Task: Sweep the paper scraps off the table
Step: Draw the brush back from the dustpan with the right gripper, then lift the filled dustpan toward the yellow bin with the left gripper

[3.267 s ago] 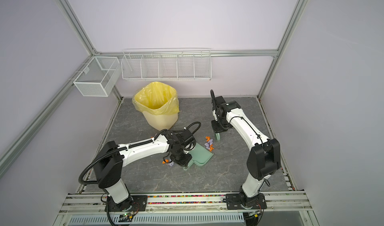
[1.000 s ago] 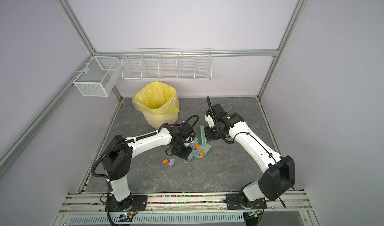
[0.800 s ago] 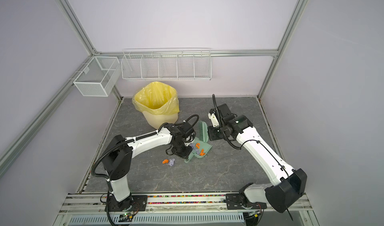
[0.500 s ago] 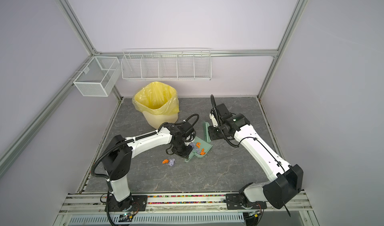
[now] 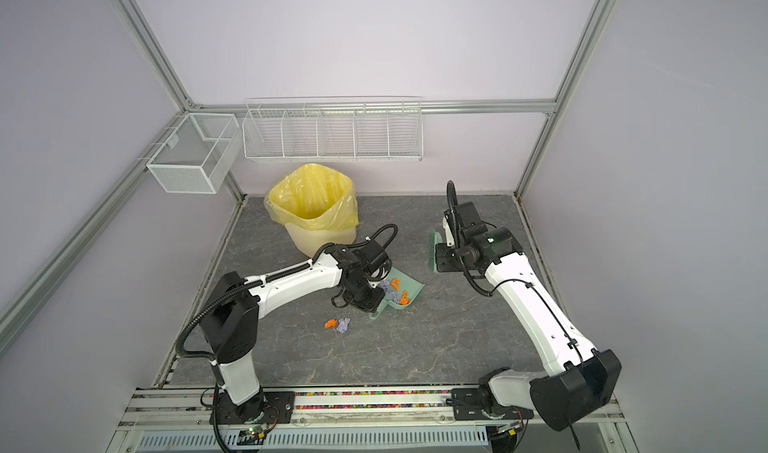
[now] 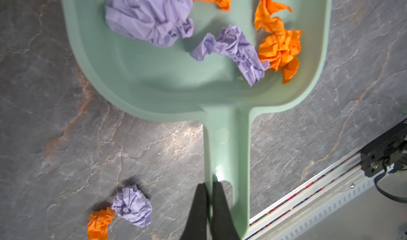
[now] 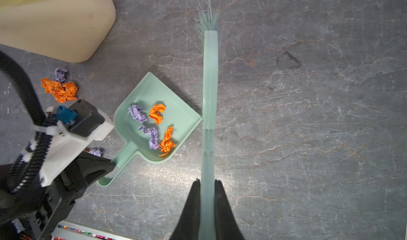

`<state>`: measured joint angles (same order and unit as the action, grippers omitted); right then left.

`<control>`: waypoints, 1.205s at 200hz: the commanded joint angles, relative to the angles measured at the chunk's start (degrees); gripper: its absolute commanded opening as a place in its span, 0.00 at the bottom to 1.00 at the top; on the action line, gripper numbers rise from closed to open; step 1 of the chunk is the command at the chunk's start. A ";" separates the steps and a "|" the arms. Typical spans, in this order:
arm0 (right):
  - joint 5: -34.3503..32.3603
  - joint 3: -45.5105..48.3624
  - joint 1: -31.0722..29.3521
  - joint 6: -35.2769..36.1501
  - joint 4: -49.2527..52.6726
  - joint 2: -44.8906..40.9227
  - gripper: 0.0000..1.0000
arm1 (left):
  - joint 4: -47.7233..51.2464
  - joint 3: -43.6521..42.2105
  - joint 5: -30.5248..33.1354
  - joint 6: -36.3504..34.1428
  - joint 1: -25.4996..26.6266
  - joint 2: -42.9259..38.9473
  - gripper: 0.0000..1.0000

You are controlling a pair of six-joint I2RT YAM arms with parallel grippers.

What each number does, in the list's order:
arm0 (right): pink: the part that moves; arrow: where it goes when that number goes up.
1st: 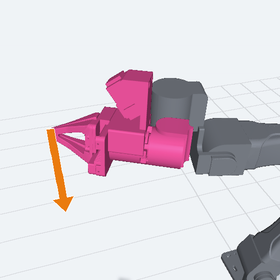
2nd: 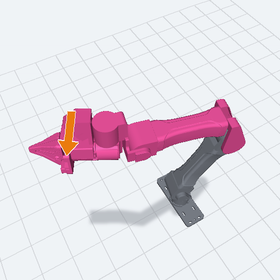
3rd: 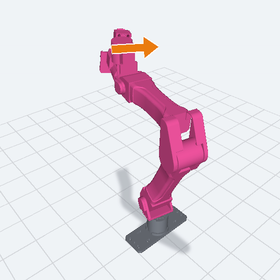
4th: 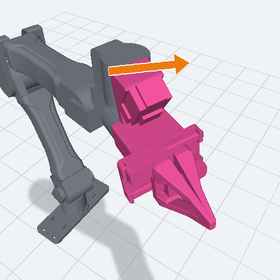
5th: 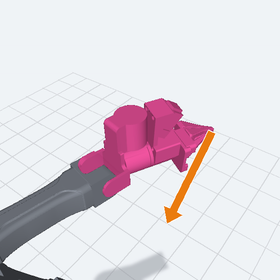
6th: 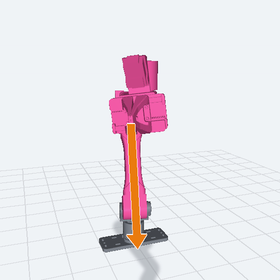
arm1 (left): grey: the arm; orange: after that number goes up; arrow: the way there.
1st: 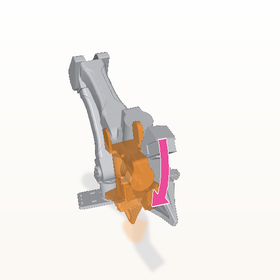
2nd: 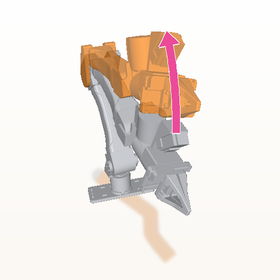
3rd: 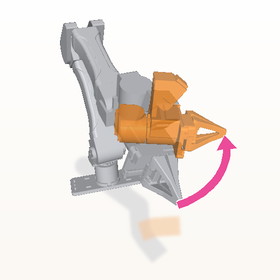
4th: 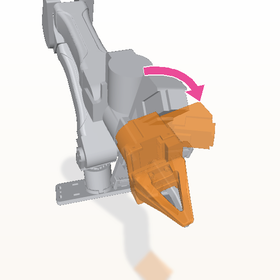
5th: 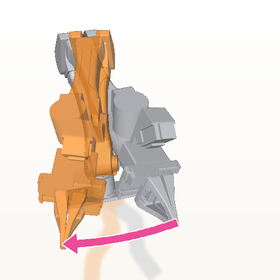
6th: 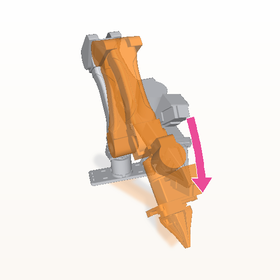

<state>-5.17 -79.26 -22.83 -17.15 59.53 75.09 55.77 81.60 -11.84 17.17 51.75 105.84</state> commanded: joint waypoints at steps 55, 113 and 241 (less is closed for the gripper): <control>-1.51 1.22 2.70 -0.23 -0.46 -3.38 0.07 | 3.29 6.44 2.40 -1.00 -0.20 -1.46 0.00; -0.75 5.22 4.33 -0.96 -2.86 -4.88 0.07 | 5.10 9.78 6.34 0.04 -0.24 -3.17 0.00; 0.36 8.25 6.24 -1.06 -3.63 -8.74 0.07 | 15.64 26.34 14.41 -1.99 -1.29 -0.48 0.00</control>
<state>-5.10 -72.34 -17.28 -17.61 57.08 68.01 67.05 103.35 -0.64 15.99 50.98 104.79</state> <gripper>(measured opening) 0.115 0.048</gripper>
